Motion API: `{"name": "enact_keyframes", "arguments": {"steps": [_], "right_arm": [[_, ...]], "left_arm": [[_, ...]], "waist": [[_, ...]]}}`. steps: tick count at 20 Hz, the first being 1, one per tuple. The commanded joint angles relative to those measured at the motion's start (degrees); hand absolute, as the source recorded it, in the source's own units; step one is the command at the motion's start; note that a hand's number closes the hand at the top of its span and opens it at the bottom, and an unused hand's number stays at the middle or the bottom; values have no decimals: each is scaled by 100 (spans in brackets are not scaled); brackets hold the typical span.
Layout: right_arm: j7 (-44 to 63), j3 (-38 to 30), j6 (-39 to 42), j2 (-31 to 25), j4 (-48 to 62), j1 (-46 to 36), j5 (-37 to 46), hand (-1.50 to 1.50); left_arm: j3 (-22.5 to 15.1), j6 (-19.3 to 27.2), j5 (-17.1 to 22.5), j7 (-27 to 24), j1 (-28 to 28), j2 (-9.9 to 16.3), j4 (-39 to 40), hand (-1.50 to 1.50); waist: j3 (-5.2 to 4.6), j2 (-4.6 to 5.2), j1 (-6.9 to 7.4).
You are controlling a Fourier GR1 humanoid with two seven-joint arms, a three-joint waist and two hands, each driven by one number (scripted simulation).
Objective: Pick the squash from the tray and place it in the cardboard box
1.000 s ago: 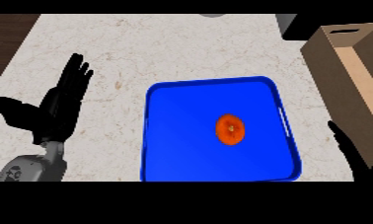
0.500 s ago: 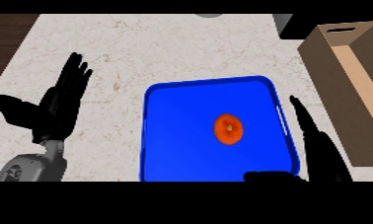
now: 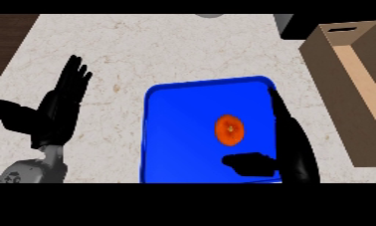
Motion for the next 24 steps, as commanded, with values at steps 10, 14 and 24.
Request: {"name": "enact_keyframes", "arguments": {"steps": [10,14,24], "right_arm": [[-215,-481,68,955,1225,-184,357,-150],[200,-252,295,1067,648,200,638,-150],[-717,-559,130,955,1406,458,726,-150]], "left_arm": [[209,-152,-301,74,20,-334,-21,0],[311,-277,-259,387,173,-261,-313,0],[411,-291,-675,394,-13,-573,-210,0]], "waist": [[4,1,-15],[4,-7,-30],[5,-4,-35]]}}
